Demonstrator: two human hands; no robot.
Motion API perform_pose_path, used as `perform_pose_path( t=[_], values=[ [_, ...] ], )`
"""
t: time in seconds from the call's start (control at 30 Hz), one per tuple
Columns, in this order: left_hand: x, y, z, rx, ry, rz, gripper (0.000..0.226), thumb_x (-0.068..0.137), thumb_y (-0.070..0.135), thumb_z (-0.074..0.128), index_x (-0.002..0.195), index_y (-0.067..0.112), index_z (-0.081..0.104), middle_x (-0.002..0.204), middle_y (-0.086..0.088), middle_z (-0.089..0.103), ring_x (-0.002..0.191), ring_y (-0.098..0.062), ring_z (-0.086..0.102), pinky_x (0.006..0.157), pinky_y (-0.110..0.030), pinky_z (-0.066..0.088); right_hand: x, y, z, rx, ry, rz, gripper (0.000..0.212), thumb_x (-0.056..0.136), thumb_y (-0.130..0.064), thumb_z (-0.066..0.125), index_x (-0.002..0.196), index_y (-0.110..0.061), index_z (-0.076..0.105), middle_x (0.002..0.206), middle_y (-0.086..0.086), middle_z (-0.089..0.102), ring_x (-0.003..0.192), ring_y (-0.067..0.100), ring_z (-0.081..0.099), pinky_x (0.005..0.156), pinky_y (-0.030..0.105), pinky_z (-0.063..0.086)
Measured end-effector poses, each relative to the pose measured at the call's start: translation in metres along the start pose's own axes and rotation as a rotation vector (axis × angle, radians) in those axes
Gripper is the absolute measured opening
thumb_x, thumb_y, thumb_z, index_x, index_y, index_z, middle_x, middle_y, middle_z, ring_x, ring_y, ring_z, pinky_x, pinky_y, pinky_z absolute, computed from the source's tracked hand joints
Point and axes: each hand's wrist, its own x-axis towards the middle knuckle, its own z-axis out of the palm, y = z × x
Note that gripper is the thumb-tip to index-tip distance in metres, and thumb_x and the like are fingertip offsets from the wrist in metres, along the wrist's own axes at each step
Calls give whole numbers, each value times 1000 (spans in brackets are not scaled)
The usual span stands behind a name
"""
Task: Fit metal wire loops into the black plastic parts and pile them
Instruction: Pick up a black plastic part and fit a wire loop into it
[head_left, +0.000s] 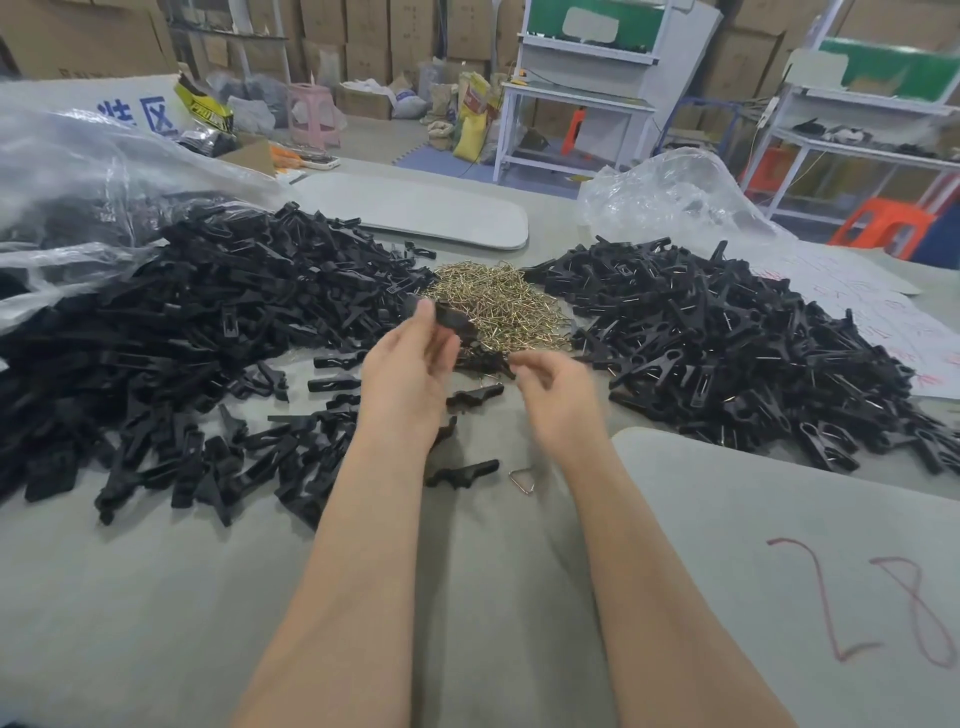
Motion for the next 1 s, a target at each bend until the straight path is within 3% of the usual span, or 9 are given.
perform_pose_path(
  t=[0.1, 0.23, 0.3, 0.4, 0.53, 0.67, 0.83, 1.0],
  values=[
    [2, 6, -3, -222, 73, 3, 15, 90, 16, 62, 99, 4, 61, 89, -6, 66, 78, -11, 64, 70, -19, 56, -4, -2, 10, -353, -154, -75, 37, 94, -4, 39, 121, -13, 62, 125, 1, 62, 118, 16, 53, 97, 21, 36],
    [1, 7, -3, -313, 77, 12, 22, 90, 11, 62, 110, 1, 59, 90, -10, 67, 75, -12, 68, 72, -21, 57, -9, -18, 22, -202, -334, -125, 41, 92, -1, 38, 125, -13, 59, 124, 4, 62, 110, 14, 60, 97, 21, 42],
    [1, 7, -3, -315, 50, 1, 17, 91, 7, 60, 105, -2, 60, 94, -13, 68, 84, -16, 69, 71, -20, 57, -3, -17, 22, -221, -233, -83, 42, 92, -1, 39, 127, -13, 57, 127, 5, 60, 109, 16, 60, 94, 21, 42],
    [1, 6, -1, -296, 9, -32, 13, 91, 3, 58, 101, -4, 61, 97, -14, 67, 99, -21, 65, 69, -17, 57, 6, -10, 22, -469, -62, -21, 28, 92, -14, 49, 117, -11, 63, 119, 7, 62, 113, 24, 55, 97, 34, 43],
    [0, 3, 1, -259, -3, -110, 6, 90, 4, 58, 89, 0, 63, 90, -12, 67, 90, -17, 66, 75, -20, 57, 8, -4, 34, -690, -20, -13, 30, 92, -33, 55, 111, -11, 61, 116, 9, 55, 111, 29, 48, 93, 36, 38],
    [-2, 1, 1, -175, 21, -185, 7, 90, 16, 62, 86, 9, 63, 82, -3, 63, 77, -7, 58, 76, -18, 51, 14, -4, 31, -670, -3, -23, 21, 94, -20, 52, 110, -7, 56, 115, 11, 55, 109, 28, 49, 86, 33, 38],
    [-4, -1, 3, -203, 28, -249, 9, 89, 15, 63, 88, 6, 60, 80, -3, 55, 72, -6, 51, 72, -19, 49, 14, -5, 24, -717, -12, -43, 22, 90, -6, 50, 112, -7, 52, 111, 13, 59, 104, 29, 54, 73, 29, 34],
    [-4, -1, 4, -209, 33, -231, 7, 89, 11, 63, 86, 5, 62, 80, -5, 58, 74, -8, 58, 78, -21, 54, 9, -5, 17, -715, -96, -37, 23, 90, -14, 50, 106, -9, 67, 110, 12, 63, 106, 30, 56, 84, 34, 46]
  ],
)
